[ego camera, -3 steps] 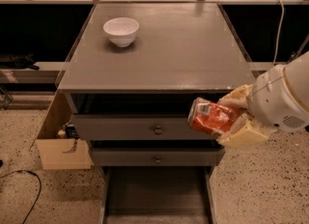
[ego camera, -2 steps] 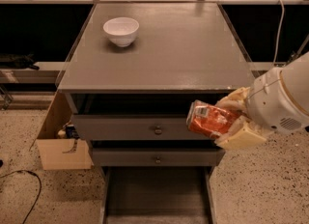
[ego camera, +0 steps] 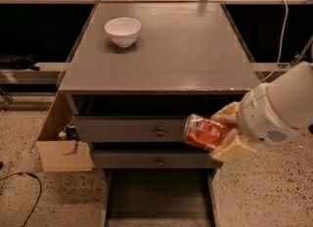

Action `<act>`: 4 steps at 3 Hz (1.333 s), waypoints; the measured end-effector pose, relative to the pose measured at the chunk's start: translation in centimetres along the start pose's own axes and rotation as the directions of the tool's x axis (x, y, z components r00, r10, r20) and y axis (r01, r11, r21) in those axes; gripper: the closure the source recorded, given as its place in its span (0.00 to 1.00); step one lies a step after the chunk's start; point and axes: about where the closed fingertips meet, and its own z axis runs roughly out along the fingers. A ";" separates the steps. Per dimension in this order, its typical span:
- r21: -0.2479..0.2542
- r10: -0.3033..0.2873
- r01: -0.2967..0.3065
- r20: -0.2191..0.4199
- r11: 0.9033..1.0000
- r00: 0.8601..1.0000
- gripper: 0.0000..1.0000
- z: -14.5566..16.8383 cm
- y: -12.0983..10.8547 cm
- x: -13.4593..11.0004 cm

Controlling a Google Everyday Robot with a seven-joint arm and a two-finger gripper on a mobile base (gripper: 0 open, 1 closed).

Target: Place coke can into bottom drawer

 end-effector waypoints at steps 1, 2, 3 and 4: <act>-0.071 0.084 -0.080 0.055 0.994 0.995 1.00 4.6 0.9 2.9; -0.127 0.177 -0.160 0.137 0.979 0.975 1.00 8.4 1.6 5.3; -0.176 0.241 -0.209 0.189 0.962 0.952 1.00 11.7 1.4 6.7; -0.176 0.241 -0.209 0.189 0.962 0.952 1.00 11.7 1.4 6.7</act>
Offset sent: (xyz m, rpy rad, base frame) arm -0.0064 -0.0153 -0.1640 0.3480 0.2420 -0.1591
